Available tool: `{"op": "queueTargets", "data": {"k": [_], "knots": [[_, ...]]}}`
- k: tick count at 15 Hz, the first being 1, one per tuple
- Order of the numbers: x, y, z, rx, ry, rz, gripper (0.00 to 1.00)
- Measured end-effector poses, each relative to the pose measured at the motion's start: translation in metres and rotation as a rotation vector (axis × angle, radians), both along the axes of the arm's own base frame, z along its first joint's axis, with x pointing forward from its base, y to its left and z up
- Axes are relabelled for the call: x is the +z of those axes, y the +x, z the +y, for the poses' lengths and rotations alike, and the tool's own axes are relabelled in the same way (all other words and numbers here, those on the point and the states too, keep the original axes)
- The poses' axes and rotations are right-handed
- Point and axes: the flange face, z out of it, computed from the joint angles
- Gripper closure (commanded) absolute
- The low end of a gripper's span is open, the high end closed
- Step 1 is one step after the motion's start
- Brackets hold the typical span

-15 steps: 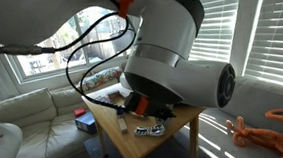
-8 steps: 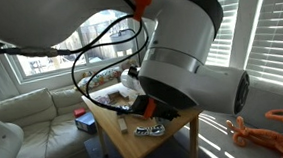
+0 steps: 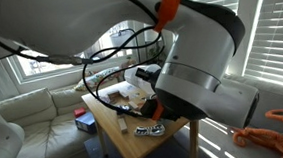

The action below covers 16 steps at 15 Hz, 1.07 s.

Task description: Pour the contents in the container into the silver pot

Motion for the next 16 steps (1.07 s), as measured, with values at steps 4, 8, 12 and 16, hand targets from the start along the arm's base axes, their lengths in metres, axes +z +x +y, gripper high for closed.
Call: {"op": "queueTargets", "data": {"k": [4,8,12,16], "knots": [[-0.010,0.010,0.000,0.020,0.047,-0.011,0.99],[-0.017,0.012,-0.006,0.035,0.086,-0.009,0.99],[-0.022,0.011,-0.014,0.035,0.114,-0.006,0.99],[-0.024,0.012,-0.015,0.044,0.122,-0.004,0.99]]}}
